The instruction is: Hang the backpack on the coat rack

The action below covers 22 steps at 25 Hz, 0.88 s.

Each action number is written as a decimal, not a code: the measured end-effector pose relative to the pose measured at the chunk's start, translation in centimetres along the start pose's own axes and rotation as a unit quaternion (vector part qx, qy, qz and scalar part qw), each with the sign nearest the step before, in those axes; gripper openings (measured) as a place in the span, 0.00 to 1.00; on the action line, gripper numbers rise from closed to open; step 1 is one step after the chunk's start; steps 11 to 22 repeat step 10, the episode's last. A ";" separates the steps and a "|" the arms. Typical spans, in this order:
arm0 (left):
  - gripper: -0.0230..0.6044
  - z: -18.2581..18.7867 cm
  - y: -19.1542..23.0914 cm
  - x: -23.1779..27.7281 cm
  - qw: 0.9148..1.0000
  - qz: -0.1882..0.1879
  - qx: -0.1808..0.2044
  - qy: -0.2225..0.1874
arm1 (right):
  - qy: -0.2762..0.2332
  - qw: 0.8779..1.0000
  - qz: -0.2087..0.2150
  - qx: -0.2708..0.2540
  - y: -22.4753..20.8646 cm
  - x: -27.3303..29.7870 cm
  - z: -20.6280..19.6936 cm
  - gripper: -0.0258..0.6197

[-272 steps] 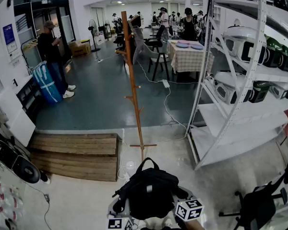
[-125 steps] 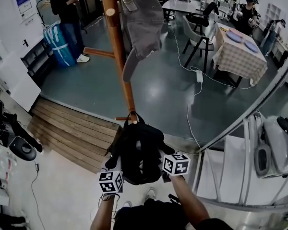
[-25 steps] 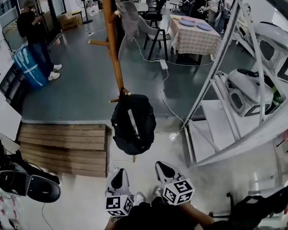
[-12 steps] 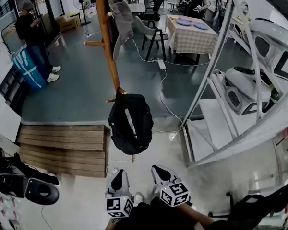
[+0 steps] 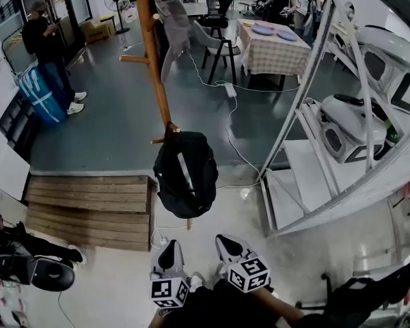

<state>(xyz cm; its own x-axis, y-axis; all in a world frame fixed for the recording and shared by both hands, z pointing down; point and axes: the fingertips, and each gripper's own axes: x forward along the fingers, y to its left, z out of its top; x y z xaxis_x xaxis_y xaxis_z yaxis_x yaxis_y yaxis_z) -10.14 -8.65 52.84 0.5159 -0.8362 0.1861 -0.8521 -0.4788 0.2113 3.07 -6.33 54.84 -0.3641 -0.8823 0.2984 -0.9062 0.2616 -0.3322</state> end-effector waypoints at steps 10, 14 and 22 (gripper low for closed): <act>0.07 -0.3 0.5 0.0 1.000 -0.001 0.001 0.003 | 0.025 1.000 -0.004 -0.008 0.5 0.9 -1.0 0.06; 0.07 -0.3 0.5 0.0 1.000 -0.001 0.001 0.003 | 0.025 1.000 -0.004 -0.008 0.5 0.9 -1.0 0.06; 0.07 -0.3 0.5 0.0 1.000 -0.001 0.001 0.003 | 0.025 1.000 -0.004 -0.008 0.5 0.9 -1.0 0.06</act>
